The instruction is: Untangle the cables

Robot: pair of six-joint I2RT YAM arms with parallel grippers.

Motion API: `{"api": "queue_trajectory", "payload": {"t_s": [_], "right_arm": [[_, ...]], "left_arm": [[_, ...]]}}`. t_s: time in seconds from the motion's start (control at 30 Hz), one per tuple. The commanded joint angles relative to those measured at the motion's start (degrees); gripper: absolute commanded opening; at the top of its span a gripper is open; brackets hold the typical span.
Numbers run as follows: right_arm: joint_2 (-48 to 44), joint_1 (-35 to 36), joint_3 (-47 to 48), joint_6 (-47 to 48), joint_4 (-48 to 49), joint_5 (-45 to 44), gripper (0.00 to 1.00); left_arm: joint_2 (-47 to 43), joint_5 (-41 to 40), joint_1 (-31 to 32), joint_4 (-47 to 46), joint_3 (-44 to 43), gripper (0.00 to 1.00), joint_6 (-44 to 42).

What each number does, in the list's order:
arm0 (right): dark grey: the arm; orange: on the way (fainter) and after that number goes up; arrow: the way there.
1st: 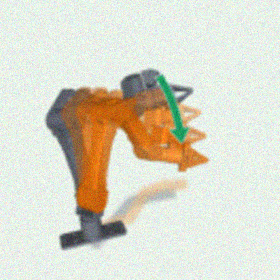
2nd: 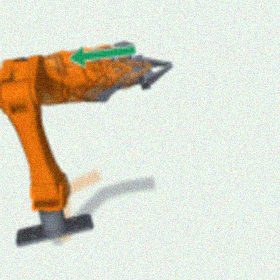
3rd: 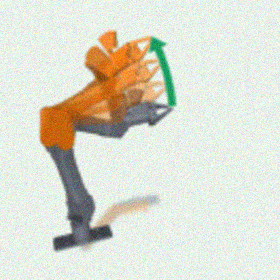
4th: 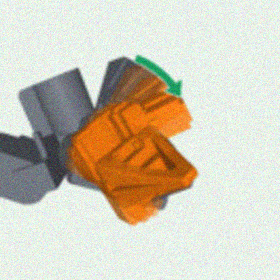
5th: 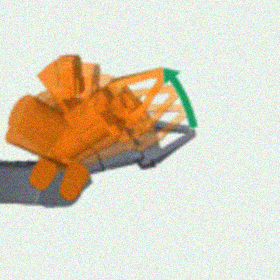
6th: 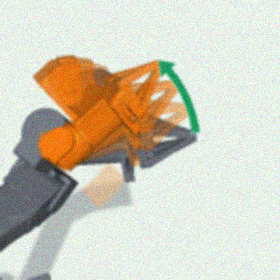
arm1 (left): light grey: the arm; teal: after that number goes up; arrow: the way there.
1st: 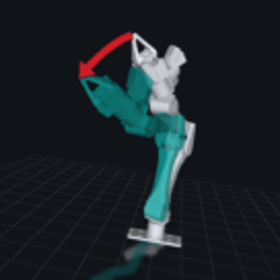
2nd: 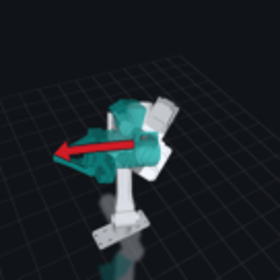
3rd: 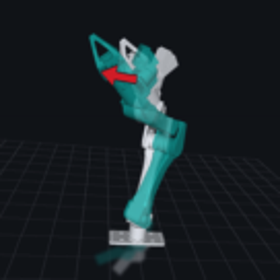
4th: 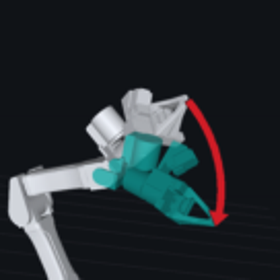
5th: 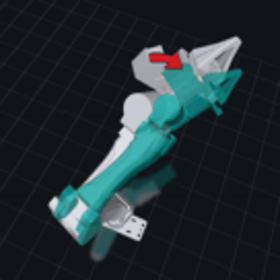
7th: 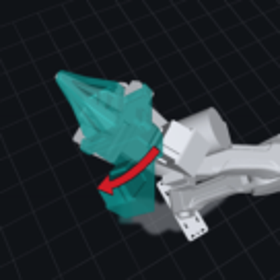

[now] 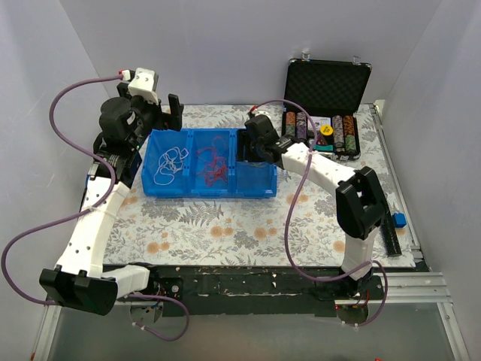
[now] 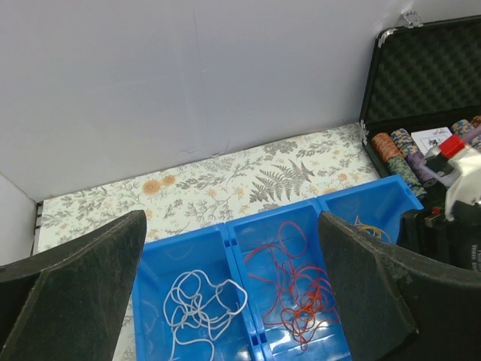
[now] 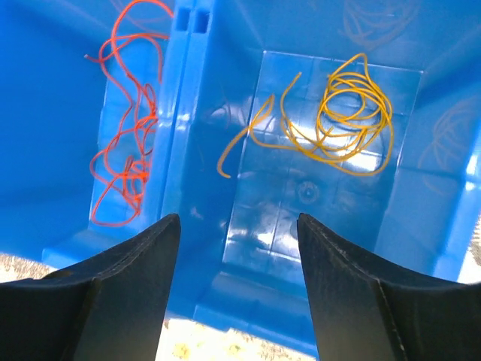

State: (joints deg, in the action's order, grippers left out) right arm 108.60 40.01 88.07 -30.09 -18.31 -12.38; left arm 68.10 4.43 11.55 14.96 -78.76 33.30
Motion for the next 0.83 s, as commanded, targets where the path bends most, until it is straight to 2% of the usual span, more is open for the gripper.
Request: {"api": "queue_trajectory", "payload": {"t_s": [0.0, 0.13, 0.33, 0.5, 0.8], "right_arm": [[-9.2, 0.5, 0.1, 1.9, -1.9, -2.7, 0.72], [-18.9, 0.3, -8.9, 3.1, 4.0, -2.1, 0.73], [-32.9, -2.7, -24.5, 10.1, 12.8, 1.2, 0.82], [-44.7, -6.5, -35.2, 12.3, 17.2, 1.0, 0.85], [-57.3, -8.1, -43.6, 16.0, 16.9, -4.8, 0.86]], "left_arm": [[-1.8, -1.1, -0.2, 1.8, 1.6, 0.98, 0.2], [-0.2, -0.4, -0.2, 5.5, 3.1, 0.98, 2.5], [4.1, -8.1, -0.3, 10.7, 4.0, 0.98, 10.2], [1.1, -11.2, -0.2, 7.3, 8.1, 0.98, 10.9], [-5.9, -9.2, -0.2, 2.1, 15.6, 0.98, 11.8]]}}
